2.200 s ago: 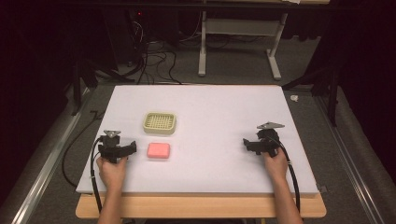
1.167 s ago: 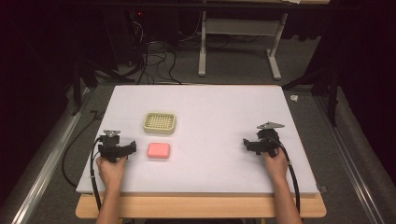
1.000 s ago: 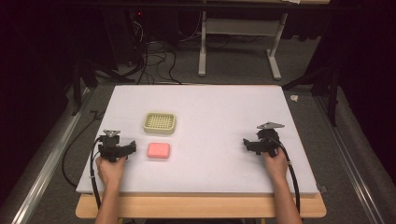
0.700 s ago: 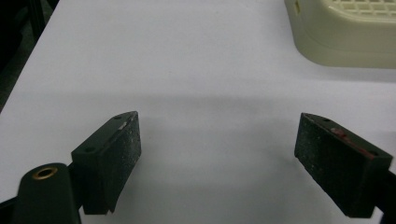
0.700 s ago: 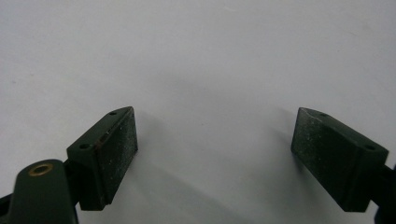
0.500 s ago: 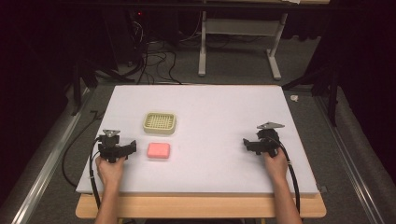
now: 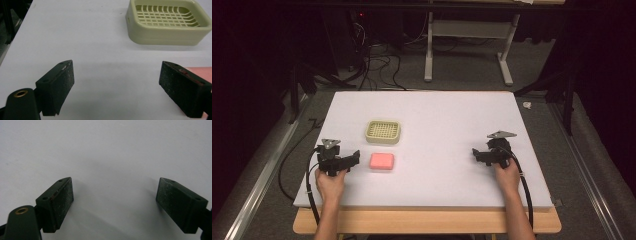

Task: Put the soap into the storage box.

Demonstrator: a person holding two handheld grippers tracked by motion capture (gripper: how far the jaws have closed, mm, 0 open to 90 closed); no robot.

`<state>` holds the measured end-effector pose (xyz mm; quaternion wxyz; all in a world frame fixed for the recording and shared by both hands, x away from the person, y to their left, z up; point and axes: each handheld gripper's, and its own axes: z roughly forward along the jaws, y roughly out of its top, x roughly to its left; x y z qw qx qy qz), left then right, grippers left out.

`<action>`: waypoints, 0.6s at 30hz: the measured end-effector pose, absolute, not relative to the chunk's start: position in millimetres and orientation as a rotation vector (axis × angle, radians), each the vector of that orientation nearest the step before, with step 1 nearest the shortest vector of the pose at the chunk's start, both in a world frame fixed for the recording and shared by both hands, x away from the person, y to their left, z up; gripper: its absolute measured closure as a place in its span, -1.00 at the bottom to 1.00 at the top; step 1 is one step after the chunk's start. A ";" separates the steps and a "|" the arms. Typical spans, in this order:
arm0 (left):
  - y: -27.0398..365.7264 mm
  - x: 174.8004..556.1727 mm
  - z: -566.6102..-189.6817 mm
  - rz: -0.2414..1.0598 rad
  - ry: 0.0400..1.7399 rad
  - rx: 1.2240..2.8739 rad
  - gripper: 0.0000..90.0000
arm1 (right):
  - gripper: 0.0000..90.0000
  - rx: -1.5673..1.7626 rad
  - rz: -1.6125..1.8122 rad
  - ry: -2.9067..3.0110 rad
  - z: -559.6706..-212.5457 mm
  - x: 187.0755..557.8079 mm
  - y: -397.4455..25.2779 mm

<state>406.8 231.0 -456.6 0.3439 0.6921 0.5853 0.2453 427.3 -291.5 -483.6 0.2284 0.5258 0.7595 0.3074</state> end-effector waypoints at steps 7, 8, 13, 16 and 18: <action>219.5 397.8 -448.0 0.644 1.470 1.797 -0.75 | -0.66 1.448 0.846 2.091 -483.6 427.3 -291.5; 218.1 396.8 -446.7 0.643 1.462 1.800 -0.75 | -0.66 1.448 0.846 2.091 -483.6 427.3 -291.5; 210.0 391.9 -441.4 0.634 1.429 1.809 -0.78 | -0.66 1.447 0.846 2.091 -483.6 427.2 -291.5; 203.6 388.4 -439.5 0.633 1.406 1.830 -0.78 | -0.66 1.448 0.847 2.091 -483.6 427.3 -291.5; 200.4 388.0 -439.6 0.632 1.394 1.834 -0.79 | -0.66 1.448 0.846 2.091 -483.6 427.3 -291.5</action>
